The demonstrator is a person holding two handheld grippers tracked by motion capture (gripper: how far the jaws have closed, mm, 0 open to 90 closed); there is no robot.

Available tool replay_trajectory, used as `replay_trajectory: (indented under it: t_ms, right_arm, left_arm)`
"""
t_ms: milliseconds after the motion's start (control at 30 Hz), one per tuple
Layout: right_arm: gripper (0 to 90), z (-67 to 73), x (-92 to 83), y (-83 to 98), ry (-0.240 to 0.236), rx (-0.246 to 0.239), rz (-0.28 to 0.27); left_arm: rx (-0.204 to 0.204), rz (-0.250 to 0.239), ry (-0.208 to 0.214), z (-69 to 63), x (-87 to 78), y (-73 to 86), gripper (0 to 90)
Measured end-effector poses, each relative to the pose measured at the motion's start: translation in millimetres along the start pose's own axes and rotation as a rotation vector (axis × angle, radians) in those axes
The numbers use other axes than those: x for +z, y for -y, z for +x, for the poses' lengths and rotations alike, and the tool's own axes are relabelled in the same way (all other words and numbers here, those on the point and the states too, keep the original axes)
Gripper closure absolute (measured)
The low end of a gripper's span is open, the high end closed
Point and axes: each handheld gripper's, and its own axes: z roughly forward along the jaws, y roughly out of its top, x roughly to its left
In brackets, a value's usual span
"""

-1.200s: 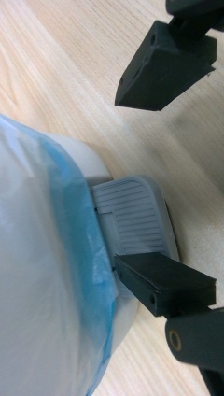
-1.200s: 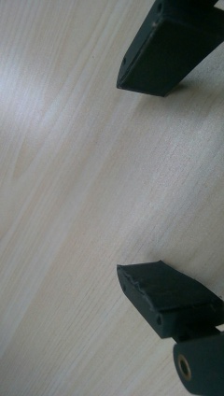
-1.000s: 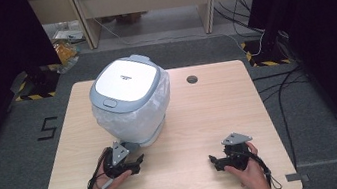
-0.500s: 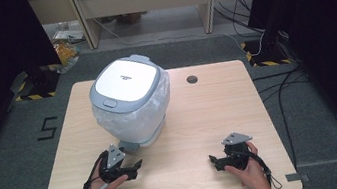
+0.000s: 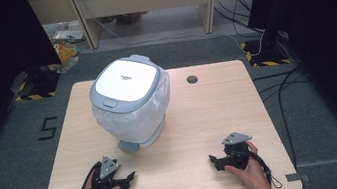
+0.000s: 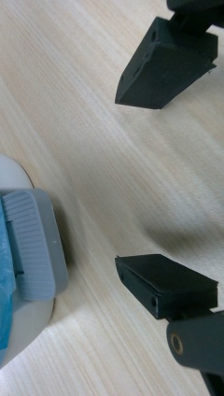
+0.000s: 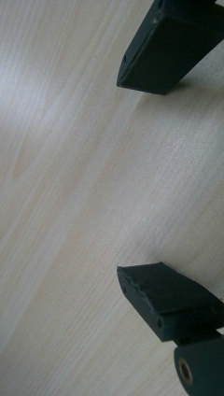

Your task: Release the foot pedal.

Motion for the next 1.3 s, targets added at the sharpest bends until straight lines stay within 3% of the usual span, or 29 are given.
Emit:
replay_trajectory:
  t_ms: [200, 300, 567, 1300]
  right_arm:
    - [8.7, -0.1, 0.3, -0.3, -0.002, 0.003, 0.001]
    - [8.6, -0.1, 0.5, -0.5, -0.002, 0.004, 0.002]
    - [8.6, -0.4, 0.5, -0.4, -0.002, 0.000, 0.002]
    - [8.5, -0.3, 0.5, -0.4, -0.001, 0.000, 0.002]
  left_arm:
    - [-0.015, 0.020, 0.018, 1.0, -8.9, 9.9, 16.0]
    - [-0.048, 0.023, 0.047, 2.4, -11.5, 14.5, 14.6]
    - [-0.059, 0.021, 0.032, -1.8, -19.7, 21.6, 14.4]
    - [-0.056, 0.028, 0.042, -1.3, -18.8, 20.9, 12.6]
